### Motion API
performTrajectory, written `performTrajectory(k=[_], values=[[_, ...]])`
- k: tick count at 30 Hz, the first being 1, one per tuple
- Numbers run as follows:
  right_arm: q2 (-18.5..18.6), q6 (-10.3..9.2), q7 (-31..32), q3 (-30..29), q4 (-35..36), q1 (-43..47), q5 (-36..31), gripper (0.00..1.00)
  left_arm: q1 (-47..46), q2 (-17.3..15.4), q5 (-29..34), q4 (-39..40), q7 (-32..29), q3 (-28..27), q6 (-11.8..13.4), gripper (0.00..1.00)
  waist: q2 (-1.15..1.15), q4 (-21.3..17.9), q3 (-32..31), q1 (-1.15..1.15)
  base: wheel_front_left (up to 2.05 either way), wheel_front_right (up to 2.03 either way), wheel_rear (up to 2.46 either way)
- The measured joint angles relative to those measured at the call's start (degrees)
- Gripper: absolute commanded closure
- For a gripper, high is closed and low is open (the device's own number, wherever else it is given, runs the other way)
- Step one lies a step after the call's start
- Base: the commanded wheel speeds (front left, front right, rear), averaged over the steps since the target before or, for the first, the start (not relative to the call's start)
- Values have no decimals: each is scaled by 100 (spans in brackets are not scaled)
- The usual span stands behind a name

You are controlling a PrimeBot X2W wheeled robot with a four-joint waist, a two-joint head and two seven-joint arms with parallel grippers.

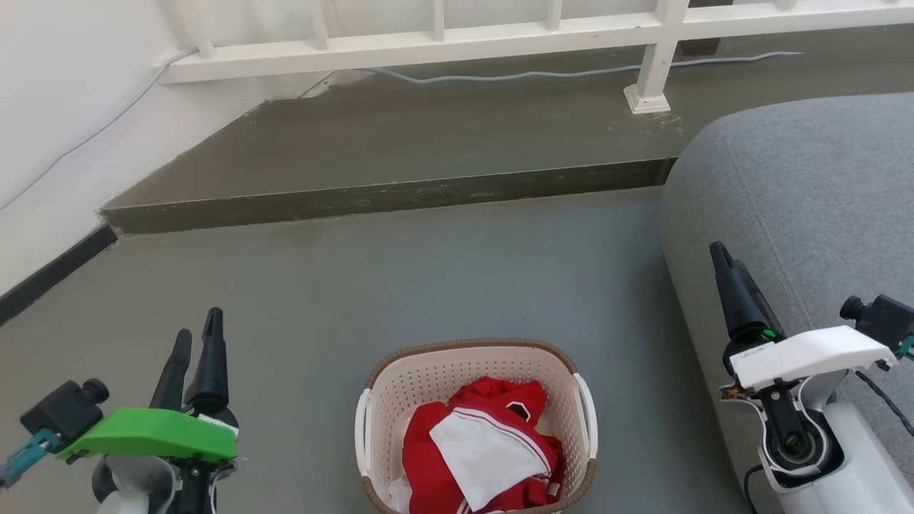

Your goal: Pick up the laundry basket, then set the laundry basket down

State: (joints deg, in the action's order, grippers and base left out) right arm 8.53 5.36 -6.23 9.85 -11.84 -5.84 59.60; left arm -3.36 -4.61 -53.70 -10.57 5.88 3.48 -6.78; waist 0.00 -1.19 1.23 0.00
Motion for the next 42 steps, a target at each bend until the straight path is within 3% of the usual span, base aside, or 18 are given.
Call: performTrajectory(k=[15,42], values=[[2,-301,-289,232,100,-174,-1401,0,-10,35,1488,191,323,218,84,0,0,-58,6,0,0,0,0],[-25,-455,-795,531,220,-343,-3360,0,-29,147,3534,554,838,300,82,0,0,-163,110,0,0,0,0]])
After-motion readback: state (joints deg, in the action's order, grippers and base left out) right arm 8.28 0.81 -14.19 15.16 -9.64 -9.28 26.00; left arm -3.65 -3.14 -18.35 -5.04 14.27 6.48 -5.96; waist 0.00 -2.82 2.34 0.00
